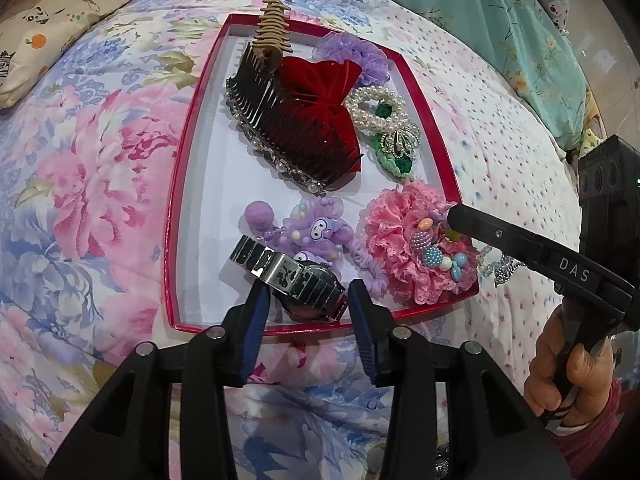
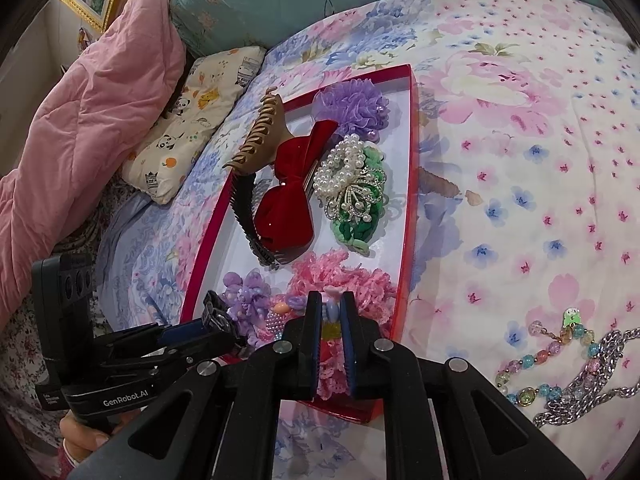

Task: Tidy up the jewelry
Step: 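Open both tools to drop the watch and beaded bracelet in the tray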

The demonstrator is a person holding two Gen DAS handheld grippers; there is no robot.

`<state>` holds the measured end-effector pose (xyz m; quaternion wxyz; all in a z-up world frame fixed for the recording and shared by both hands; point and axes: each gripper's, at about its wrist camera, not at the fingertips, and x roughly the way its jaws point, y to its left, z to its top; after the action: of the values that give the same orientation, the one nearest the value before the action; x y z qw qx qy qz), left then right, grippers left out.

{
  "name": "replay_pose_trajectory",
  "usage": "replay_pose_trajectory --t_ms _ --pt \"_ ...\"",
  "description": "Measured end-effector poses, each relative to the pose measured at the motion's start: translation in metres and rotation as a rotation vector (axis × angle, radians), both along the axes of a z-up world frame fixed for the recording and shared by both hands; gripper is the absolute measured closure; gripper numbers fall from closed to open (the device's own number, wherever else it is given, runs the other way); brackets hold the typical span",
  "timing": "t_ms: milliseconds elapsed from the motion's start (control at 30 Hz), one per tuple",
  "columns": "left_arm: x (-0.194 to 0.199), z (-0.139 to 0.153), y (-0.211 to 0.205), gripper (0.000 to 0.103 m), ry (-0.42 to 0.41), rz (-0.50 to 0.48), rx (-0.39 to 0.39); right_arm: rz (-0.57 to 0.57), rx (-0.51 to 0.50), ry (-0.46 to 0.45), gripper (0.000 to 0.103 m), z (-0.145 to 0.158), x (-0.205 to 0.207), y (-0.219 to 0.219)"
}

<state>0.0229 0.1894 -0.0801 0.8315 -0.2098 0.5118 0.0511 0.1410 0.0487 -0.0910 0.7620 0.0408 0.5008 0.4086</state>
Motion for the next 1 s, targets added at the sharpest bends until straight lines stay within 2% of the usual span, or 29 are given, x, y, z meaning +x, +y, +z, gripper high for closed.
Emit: replay_pose_trajectory --t_ms 200,267,333,467,600,1000 --pt "-0.002 0.003 -0.001 0.062 -0.001 0.005 0.001 -0.002 0.001 -0.003 0.09 0.002 -0.001 -0.001" --pt "-0.003 0.004 -0.001 0.059 -0.005 0.006 -0.001 -0.002 0.003 -0.005 0.087 0.003 -0.002 -0.002" --pt "-0.004 0.005 -0.002 0.058 -0.008 0.006 0.002 -0.005 0.006 -0.008 0.08 0.005 -0.003 -0.002" --pt "-0.007 0.007 -0.003 0.052 -0.016 0.01 -0.001 -0.009 0.013 -0.011 0.077 0.008 -0.005 -0.004" --pt "-0.009 0.008 -0.002 0.05 -0.021 0.016 -0.002 -0.019 0.025 -0.017 0.068 0.011 -0.006 -0.007" --pt "-0.012 0.009 -0.003 0.049 -0.03 0.02 0.002 -0.04 0.044 -0.019 0.066 0.016 -0.011 -0.013"
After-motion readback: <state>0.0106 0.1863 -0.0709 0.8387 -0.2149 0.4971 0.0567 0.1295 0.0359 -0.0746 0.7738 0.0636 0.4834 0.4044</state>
